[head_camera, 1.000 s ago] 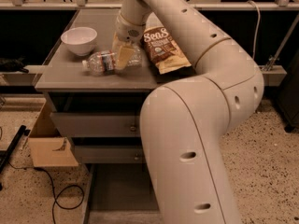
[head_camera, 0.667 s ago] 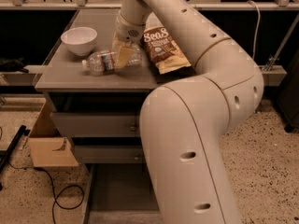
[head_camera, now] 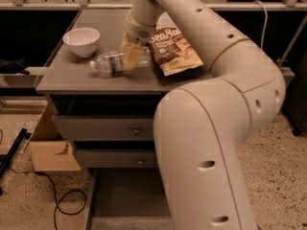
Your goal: Place water bottle into bottom drawer
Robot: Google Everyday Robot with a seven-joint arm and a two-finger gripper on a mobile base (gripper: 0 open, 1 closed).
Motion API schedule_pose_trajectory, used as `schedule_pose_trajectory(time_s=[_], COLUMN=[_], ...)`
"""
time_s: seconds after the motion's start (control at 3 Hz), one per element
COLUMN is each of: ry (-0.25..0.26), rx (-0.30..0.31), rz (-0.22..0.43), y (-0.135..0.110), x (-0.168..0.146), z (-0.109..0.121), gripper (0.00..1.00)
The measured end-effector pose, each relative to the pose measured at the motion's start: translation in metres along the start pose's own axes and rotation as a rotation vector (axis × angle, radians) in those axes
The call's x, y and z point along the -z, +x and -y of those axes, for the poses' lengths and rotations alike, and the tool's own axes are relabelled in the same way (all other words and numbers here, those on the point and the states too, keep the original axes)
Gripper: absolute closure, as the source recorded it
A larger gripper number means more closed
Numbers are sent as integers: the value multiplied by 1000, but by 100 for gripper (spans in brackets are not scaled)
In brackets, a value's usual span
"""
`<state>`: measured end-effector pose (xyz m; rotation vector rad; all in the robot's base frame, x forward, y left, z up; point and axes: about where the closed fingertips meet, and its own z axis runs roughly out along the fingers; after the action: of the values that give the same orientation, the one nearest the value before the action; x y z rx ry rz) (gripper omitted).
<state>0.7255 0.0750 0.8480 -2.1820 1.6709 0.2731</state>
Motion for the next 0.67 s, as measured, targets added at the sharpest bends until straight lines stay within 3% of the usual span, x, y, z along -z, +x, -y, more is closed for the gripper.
schedule_pose_trajectory(time_s=[0.33, 0.67], ry=[12, 54], rx=[-29, -106], rz=[6, 5], y=[18, 51], x=[10, 41], z=[-8, -34], gripper=[100, 100])
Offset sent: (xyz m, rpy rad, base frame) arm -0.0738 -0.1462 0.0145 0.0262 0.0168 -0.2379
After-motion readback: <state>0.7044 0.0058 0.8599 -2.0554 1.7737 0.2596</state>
